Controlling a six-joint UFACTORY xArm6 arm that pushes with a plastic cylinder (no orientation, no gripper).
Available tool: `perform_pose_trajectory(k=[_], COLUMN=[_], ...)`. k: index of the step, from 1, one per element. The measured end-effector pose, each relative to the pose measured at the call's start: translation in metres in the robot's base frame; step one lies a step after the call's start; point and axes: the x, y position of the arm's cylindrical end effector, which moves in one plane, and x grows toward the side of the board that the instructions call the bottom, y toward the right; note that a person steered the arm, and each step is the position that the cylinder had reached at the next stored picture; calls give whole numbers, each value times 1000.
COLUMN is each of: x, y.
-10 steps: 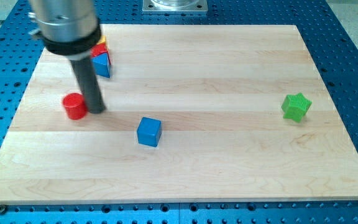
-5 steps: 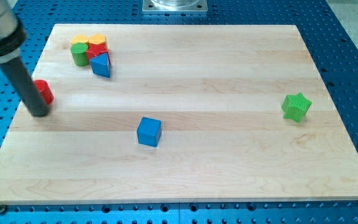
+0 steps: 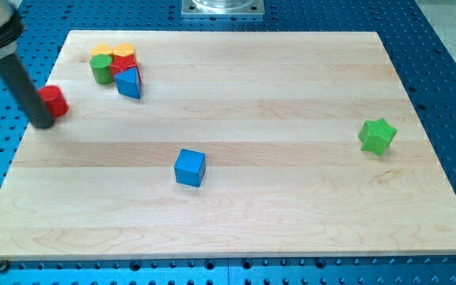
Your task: Place the red circle at the bottom of the green circle
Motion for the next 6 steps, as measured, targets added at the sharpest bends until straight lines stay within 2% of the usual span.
perform_pose_trajectory(k=[1, 2, 3, 5, 6], x=[-33, -55, -70, -59, -58], y=[12, -32, -26, 29, 30])
